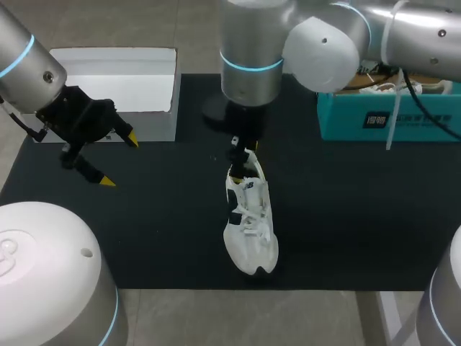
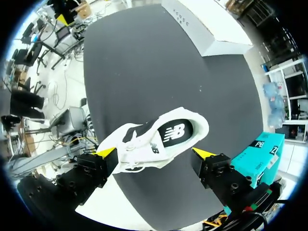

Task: Take the shoe out of the shoebox, open the shoe tongue, remove and reinsert the insole, then place the shoe into the shoebox

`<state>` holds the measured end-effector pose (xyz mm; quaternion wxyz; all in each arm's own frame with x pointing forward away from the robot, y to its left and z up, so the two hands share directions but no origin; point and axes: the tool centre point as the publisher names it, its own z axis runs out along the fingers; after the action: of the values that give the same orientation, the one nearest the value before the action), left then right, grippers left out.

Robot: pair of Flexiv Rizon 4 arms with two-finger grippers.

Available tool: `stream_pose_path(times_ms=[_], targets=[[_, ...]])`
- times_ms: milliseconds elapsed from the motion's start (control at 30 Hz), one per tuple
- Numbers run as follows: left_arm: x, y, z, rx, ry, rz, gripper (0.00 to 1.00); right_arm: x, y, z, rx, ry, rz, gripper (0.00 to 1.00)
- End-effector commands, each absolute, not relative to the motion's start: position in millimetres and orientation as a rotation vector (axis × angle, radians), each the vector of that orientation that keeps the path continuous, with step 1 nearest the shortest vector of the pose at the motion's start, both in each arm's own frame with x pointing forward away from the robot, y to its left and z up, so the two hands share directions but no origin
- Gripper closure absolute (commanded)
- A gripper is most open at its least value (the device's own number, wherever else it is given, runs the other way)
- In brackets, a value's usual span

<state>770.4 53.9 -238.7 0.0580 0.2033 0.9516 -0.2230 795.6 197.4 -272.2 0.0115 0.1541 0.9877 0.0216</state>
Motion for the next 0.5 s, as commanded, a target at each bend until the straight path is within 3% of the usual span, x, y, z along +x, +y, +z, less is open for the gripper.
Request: stream_pose_path(times_ms=[33,500], targets=[[770.1,54.3,-238.3,0.617,2.885,-0.673,0.0,792.1,185.4,-274.0,0.121,3.064,0.412,0.0],[770.1,54.3,-238.3,0.617,2.885,-0.673,0.0,807.0,189.4,-272.9,-0.064,3.113,0.436,0.0]])
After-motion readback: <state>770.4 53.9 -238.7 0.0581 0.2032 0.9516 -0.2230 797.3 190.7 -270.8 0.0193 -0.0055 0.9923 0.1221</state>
